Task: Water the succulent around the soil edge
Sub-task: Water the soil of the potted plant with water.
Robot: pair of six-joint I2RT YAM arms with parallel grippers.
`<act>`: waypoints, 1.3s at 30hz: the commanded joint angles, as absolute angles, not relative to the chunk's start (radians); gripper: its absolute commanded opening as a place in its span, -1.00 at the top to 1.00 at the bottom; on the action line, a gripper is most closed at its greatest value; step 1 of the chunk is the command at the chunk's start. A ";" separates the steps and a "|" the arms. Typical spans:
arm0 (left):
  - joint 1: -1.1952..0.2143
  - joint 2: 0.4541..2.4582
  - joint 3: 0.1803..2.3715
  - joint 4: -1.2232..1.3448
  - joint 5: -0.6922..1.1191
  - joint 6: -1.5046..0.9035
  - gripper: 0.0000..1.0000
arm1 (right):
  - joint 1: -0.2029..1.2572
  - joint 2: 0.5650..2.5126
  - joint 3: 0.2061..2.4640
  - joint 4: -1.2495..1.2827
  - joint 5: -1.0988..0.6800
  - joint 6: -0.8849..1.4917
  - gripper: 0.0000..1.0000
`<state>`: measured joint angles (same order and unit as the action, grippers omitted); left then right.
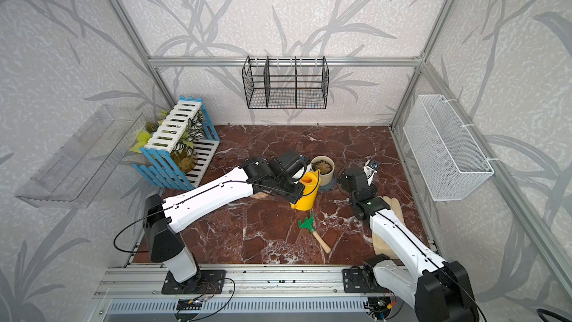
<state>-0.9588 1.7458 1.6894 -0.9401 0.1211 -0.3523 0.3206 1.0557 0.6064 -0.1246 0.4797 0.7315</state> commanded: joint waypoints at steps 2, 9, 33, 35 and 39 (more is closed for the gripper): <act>-0.948 1.780 1.752 -0.985 0.111 -0.364 1.00 | 0.316 1.056 0.606 -0.146 0.484 0.736 -0.98; -0.942 1.831 1.850 -1.050 0.121 -0.372 1.00 | 0.314 1.064 0.610 -0.150 0.483 0.739 -0.98; -0.937 1.810 1.793 -0.996 0.209 -0.402 1.00 | 0.313 1.068 0.612 -0.151 0.479 0.744 -0.98; -0.929 1.784 1.767 -0.979 0.209 -0.412 1.00 | 0.313 1.068 0.612 -0.151 0.478 0.744 -0.98; -0.917 1.766 1.744 -0.986 0.178 -0.413 1.00 | 0.312 1.071 0.613 -0.150 0.476 0.744 -0.98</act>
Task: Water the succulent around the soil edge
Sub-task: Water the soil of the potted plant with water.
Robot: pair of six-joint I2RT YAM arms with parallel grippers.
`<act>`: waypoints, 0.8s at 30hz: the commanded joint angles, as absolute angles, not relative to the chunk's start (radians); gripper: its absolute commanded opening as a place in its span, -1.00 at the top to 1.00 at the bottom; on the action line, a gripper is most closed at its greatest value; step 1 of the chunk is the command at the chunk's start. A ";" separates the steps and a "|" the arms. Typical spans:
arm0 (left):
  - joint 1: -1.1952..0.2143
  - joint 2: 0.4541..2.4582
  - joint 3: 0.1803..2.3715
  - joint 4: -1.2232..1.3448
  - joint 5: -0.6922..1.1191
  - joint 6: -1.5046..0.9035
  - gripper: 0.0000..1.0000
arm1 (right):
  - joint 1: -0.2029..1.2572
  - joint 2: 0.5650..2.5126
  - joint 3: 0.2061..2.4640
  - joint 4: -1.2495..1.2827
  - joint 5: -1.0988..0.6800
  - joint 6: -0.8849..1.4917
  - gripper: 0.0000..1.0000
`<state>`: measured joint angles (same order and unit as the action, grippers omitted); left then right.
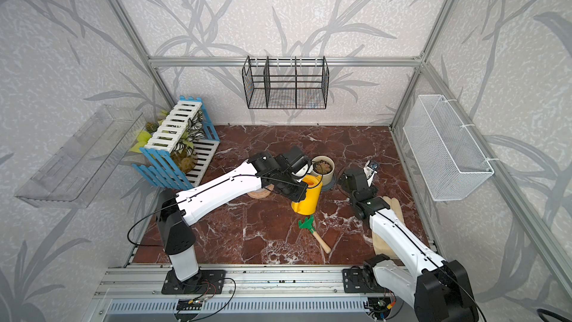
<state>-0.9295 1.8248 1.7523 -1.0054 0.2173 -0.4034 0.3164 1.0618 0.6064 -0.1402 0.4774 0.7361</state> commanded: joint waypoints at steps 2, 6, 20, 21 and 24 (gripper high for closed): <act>-0.908 1.756 1.738 -0.989 0.163 -0.413 1.00 | 0.312 1.073 0.614 -0.153 0.478 0.744 -0.98; -0.902 1.743 1.740 -0.985 0.161 -0.413 1.00 | 0.312 1.072 0.615 -0.157 0.477 0.744 -0.98; -0.911 1.781 1.751 -0.919 0.260 -0.382 1.00 | 0.313 1.065 0.614 -0.159 0.480 0.744 -0.98; -0.911 1.784 1.755 -0.919 0.263 -0.379 1.00 | 0.312 1.065 0.614 -0.159 0.480 0.744 -0.98; -0.914 1.800 1.767 -0.916 0.273 -0.369 1.00 | 0.313 1.064 0.613 -0.158 0.480 0.744 -0.98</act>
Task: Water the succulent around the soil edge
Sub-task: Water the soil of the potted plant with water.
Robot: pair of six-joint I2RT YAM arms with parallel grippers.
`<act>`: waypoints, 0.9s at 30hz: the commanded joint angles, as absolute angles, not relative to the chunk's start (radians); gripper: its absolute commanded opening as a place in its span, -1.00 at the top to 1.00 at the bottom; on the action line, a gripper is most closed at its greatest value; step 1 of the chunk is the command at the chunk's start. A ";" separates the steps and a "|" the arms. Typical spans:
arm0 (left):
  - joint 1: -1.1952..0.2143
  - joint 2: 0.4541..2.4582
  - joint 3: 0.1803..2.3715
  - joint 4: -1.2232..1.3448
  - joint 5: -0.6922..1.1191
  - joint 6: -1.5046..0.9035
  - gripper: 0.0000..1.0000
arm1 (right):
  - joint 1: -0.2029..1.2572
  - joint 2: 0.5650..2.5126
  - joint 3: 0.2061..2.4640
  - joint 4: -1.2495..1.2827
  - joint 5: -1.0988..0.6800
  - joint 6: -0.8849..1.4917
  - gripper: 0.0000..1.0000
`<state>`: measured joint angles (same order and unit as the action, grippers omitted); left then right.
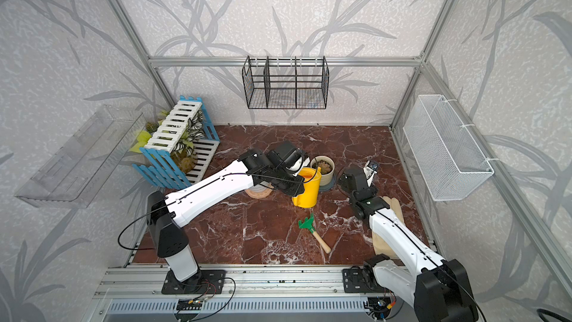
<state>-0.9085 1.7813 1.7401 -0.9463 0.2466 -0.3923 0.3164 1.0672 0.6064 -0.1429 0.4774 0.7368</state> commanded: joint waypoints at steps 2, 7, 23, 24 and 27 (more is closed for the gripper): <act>-0.917 1.812 1.774 -0.914 0.280 -0.365 1.00 | 0.312 1.065 0.613 -0.158 0.481 0.745 -0.98; -0.919 1.836 1.788 -0.916 0.290 -0.357 1.00 | 0.312 1.065 0.612 -0.159 0.482 0.744 -0.98; -0.922 1.902 1.863 -0.918 0.306 -0.335 1.00 | 0.313 1.060 0.611 -0.159 0.486 0.744 -0.98; -0.922 1.906 1.867 -0.921 0.305 -0.333 1.00 | 0.313 1.058 0.611 -0.159 0.487 0.744 -0.98; -0.921 1.897 1.861 -0.925 0.302 -0.334 1.00 | 0.312 1.057 0.610 -0.160 0.487 0.744 -0.98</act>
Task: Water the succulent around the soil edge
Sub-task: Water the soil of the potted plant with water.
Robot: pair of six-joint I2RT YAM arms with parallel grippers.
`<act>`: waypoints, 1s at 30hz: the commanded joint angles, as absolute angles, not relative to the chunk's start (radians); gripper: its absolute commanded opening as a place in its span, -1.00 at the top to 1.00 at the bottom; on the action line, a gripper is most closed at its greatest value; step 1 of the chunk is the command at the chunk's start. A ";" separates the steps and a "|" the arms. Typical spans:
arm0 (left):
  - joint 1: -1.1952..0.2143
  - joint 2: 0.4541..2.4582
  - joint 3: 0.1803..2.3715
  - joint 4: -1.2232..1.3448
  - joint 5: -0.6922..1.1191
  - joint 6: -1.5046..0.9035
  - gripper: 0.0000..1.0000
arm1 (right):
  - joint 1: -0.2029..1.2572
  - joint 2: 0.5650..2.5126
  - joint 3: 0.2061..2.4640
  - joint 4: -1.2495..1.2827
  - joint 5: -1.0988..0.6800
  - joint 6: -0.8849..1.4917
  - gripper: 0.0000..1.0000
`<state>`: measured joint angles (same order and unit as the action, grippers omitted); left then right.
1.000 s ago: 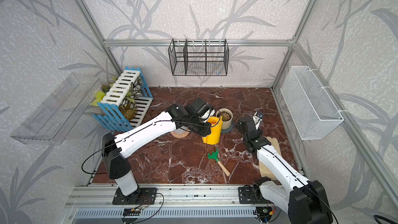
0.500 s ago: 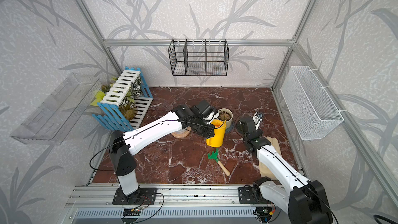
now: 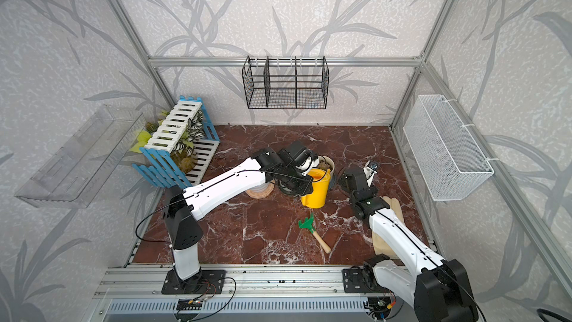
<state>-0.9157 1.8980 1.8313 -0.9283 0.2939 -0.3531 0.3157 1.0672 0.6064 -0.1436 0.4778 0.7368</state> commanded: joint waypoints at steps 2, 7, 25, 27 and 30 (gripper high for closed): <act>-0.920 1.882 1.842 -0.925 0.293 -0.334 1.00 | 0.311 1.057 0.610 -0.159 0.485 0.745 -0.98; -0.917 1.820 1.756 -0.904 0.267 -0.342 1.00 | 0.312 1.058 0.608 -0.156 0.478 0.745 -0.98; -0.911 1.506 1.441 -0.772 0.190 -0.347 1.00 | 0.313 1.053 0.624 -0.127 0.248 0.674 -0.99; -0.911 1.485 1.423 -0.774 0.176 -0.347 1.00 | 0.316 1.031 0.627 -0.138 0.191 0.664 -0.98; -0.910 1.455 1.405 -0.783 0.147 -0.345 1.00 | 0.316 0.965 0.595 -0.129 0.113 0.652 -0.98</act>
